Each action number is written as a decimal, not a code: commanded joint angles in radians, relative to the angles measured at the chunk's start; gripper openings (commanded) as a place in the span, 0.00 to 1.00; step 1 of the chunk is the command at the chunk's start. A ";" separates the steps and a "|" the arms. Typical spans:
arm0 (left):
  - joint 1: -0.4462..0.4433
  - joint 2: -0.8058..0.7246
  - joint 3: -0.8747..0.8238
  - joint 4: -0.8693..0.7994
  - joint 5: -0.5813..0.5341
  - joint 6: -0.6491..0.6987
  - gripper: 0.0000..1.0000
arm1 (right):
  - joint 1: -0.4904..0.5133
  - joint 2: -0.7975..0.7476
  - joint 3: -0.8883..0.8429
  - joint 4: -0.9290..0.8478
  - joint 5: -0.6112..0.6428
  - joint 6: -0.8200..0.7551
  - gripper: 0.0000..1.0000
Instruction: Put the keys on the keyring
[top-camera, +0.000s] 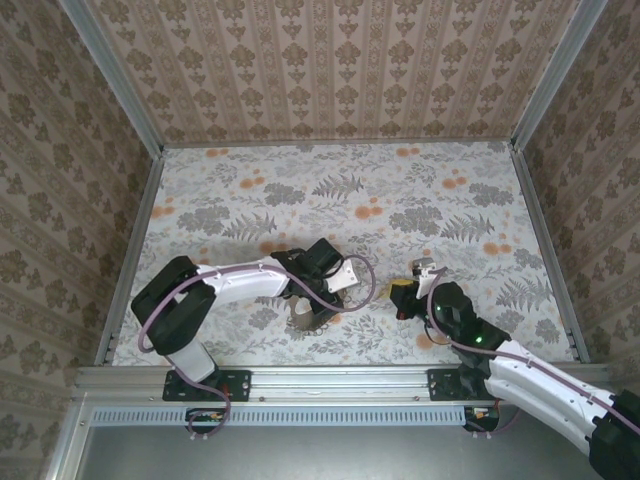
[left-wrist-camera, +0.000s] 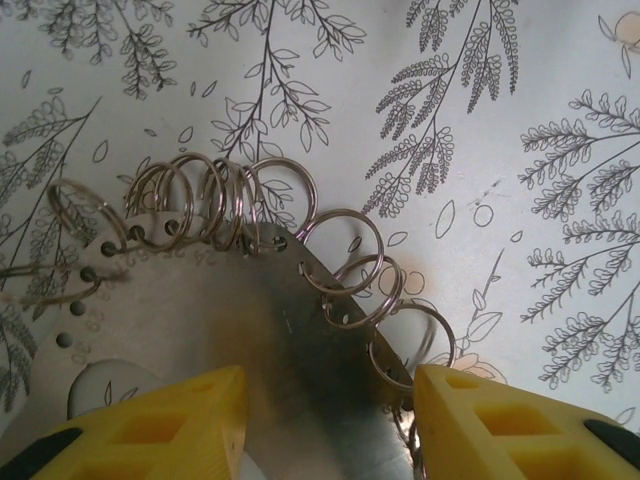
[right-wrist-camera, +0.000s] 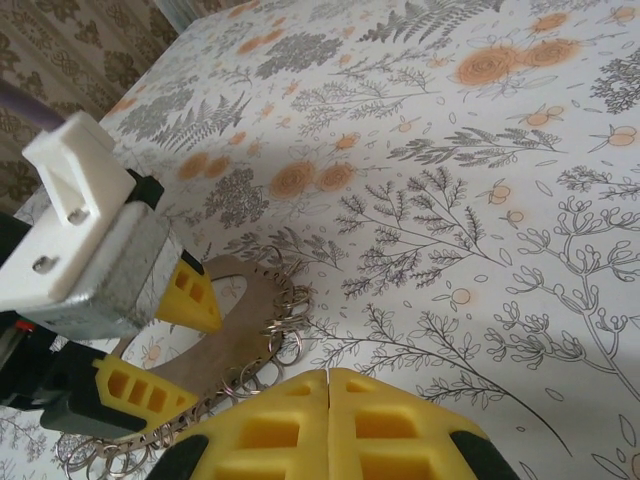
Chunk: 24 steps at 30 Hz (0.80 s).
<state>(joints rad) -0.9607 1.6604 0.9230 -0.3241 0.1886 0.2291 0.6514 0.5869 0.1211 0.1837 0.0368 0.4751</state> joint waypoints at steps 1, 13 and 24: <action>-0.002 0.017 0.036 0.036 0.042 0.095 0.48 | -0.016 -0.026 -0.012 0.011 -0.025 0.013 0.00; 0.014 0.081 0.042 0.077 0.081 0.164 0.42 | -0.041 0.024 -0.009 0.023 -0.037 0.036 0.00; 0.017 0.065 0.004 0.110 0.131 0.164 0.24 | -0.044 0.158 0.065 -0.074 0.009 0.071 0.00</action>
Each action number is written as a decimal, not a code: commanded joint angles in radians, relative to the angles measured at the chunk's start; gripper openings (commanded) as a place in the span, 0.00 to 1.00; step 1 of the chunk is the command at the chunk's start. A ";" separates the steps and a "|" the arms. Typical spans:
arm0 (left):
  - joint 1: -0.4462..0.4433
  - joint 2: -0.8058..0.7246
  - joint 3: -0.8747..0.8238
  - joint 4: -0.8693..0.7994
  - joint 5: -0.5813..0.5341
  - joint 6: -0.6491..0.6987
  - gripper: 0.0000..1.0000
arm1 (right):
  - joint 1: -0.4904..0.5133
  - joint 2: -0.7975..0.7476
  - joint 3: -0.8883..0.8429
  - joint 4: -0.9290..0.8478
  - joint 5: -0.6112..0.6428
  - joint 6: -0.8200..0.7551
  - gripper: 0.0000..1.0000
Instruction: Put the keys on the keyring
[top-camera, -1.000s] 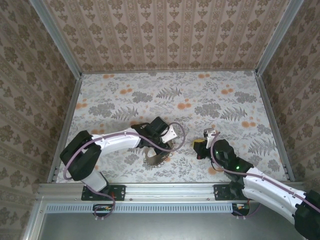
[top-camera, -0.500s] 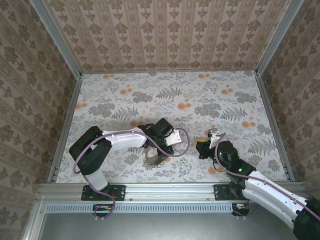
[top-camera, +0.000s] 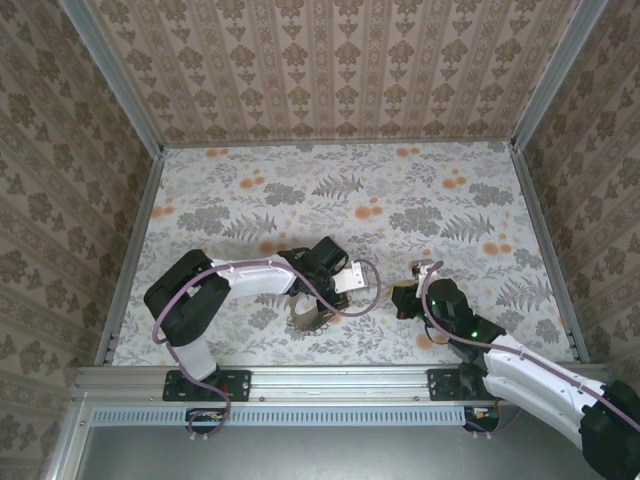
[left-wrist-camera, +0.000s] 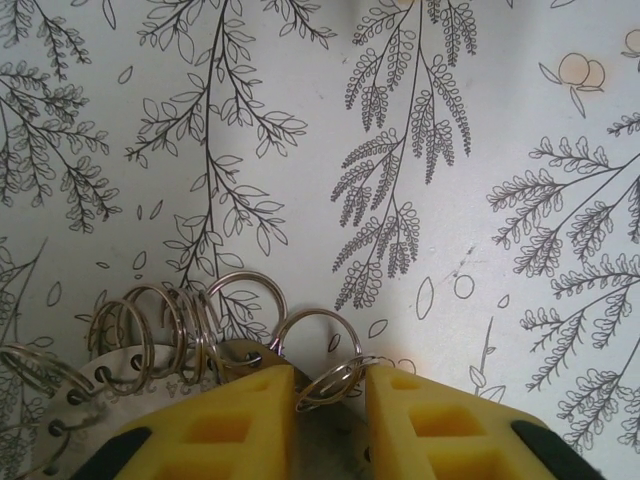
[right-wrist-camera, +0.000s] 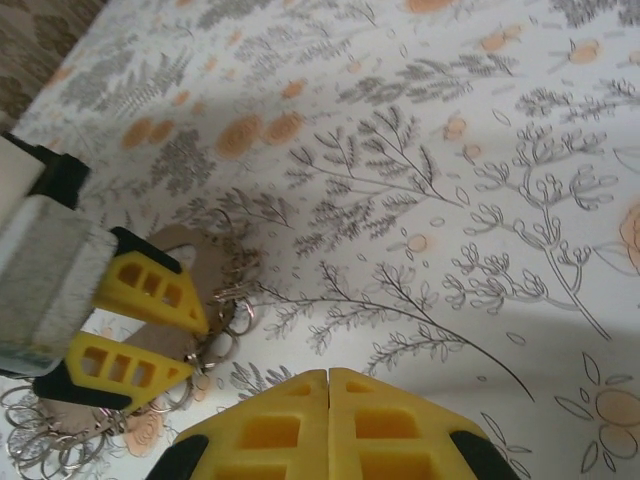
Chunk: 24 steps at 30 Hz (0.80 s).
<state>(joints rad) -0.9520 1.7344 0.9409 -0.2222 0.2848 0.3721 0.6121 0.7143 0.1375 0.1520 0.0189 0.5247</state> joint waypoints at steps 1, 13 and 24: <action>0.010 -0.007 -0.017 0.006 0.036 0.023 0.24 | -0.006 0.047 0.055 -0.043 0.029 0.022 0.00; 0.036 -0.046 -0.063 0.036 0.109 -0.026 0.26 | -0.008 0.212 0.124 -0.049 -0.001 0.017 0.00; 0.115 -0.218 -0.204 0.221 0.227 -0.161 0.28 | -0.007 0.216 0.163 -0.118 -0.011 0.010 0.33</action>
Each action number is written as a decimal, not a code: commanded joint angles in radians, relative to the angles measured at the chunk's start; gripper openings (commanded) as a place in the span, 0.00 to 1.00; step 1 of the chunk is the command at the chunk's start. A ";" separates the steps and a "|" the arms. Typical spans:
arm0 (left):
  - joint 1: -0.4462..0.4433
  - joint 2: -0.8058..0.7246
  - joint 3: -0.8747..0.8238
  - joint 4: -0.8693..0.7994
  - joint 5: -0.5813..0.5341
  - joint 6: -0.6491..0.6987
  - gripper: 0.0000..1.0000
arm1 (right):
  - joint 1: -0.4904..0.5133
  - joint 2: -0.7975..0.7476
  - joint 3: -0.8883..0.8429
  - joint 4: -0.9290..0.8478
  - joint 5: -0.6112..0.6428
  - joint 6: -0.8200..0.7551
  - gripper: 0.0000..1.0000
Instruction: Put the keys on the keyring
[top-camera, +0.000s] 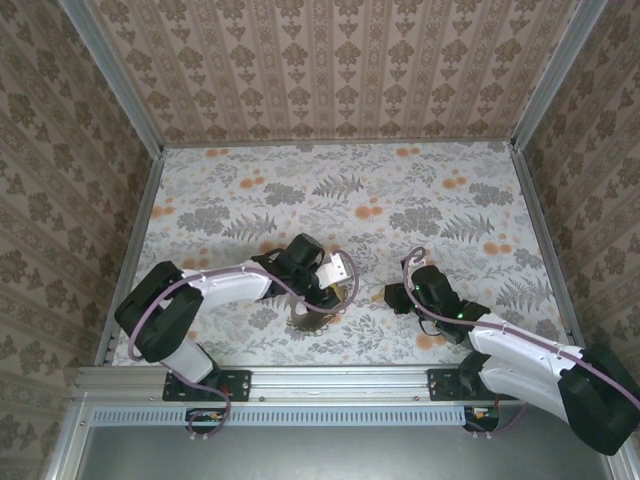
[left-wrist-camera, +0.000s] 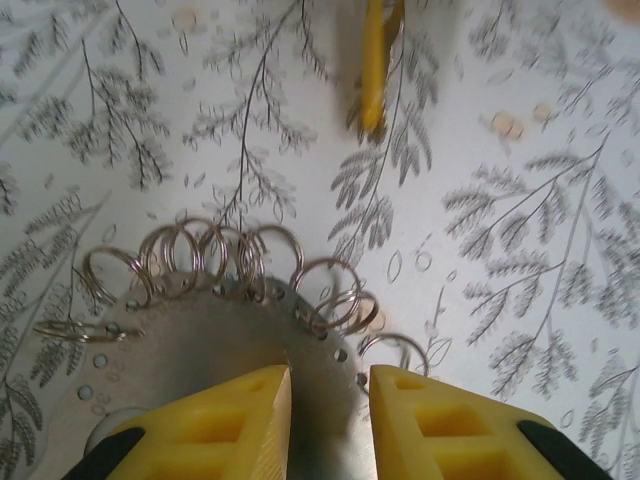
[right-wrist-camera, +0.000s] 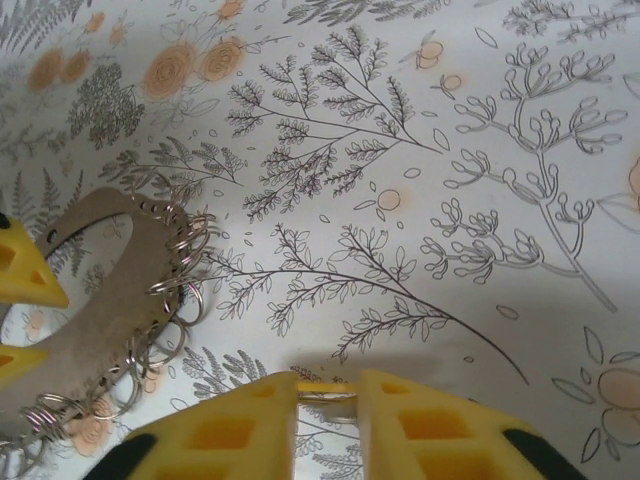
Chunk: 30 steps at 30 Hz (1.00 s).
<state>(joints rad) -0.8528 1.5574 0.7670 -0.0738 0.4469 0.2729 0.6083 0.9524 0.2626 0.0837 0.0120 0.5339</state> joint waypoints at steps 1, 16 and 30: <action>0.022 -0.051 -0.042 0.088 0.067 -0.080 0.28 | -0.004 -0.034 0.043 -0.068 0.007 -0.003 0.36; 0.204 -0.294 -0.167 0.181 0.124 -0.345 0.28 | 0.133 0.320 0.209 0.115 -0.209 -0.080 0.38; 0.232 -0.325 -0.186 0.217 0.136 -0.351 0.28 | 0.173 0.477 0.332 -0.008 -0.177 -0.117 0.34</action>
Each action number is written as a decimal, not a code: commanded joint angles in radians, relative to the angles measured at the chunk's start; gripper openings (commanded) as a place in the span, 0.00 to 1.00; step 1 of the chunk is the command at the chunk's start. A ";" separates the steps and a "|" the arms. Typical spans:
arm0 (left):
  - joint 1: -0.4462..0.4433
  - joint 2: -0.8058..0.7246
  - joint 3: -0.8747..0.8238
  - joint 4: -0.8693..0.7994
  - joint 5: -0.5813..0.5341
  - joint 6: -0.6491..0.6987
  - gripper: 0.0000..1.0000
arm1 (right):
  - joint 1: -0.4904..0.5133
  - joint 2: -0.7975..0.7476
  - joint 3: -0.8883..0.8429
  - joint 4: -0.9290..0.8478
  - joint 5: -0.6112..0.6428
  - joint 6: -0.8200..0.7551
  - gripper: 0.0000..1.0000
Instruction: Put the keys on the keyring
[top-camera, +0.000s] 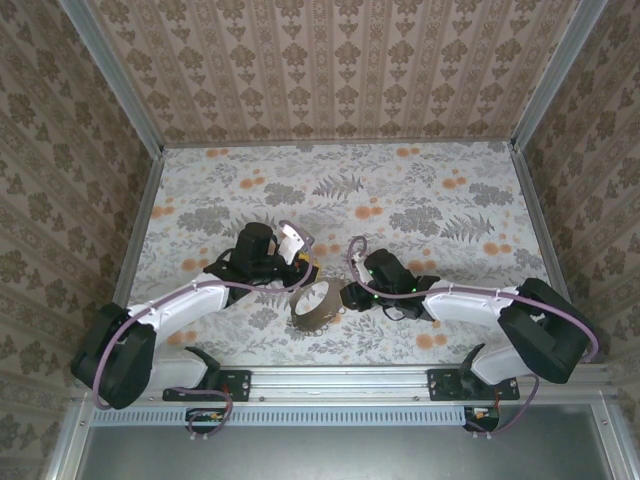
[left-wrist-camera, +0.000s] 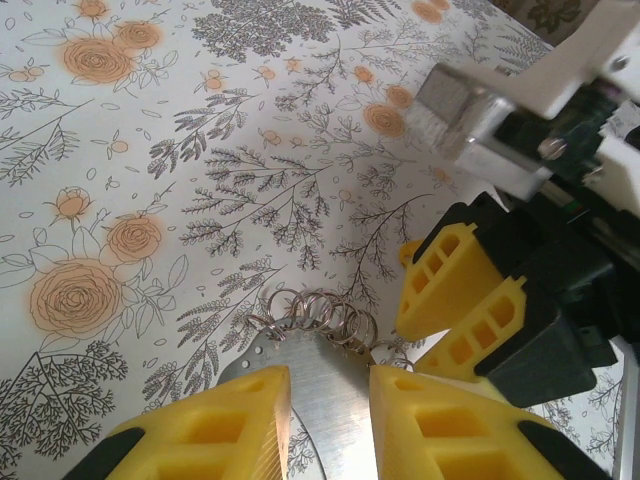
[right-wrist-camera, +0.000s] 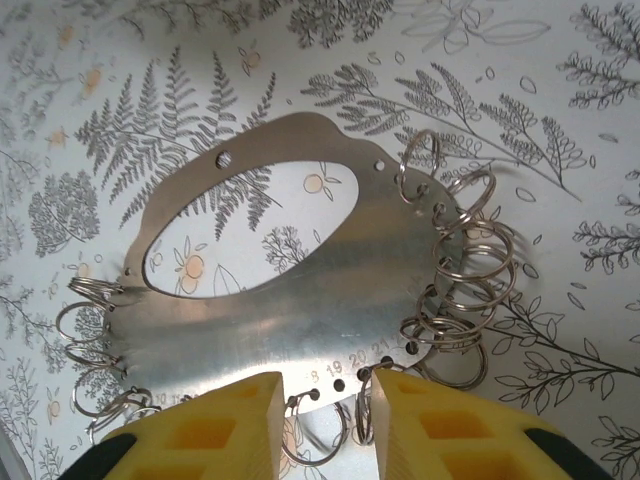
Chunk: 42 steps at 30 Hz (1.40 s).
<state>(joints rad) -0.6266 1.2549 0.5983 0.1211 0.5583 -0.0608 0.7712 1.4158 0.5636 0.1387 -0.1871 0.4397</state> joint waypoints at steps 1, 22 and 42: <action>0.005 -0.025 -0.017 0.022 0.024 -0.015 0.28 | 0.014 0.018 0.036 -0.077 0.026 -0.025 0.36; -0.015 -0.033 -0.022 0.009 -0.003 0.010 0.28 | 0.025 0.126 0.084 -0.072 0.012 -0.024 0.27; -0.013 -0.058 -0.020 -0.009 -0.016 0.014 0.28 | 0.032 0.120 0.080 -0.105 0.033 -0.048 0.12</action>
<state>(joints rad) -0.6361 1.2179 0.5884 0.1192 0.5480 -0.0601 0.7967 1.5345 0.6292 0.0692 -0.1684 0.4133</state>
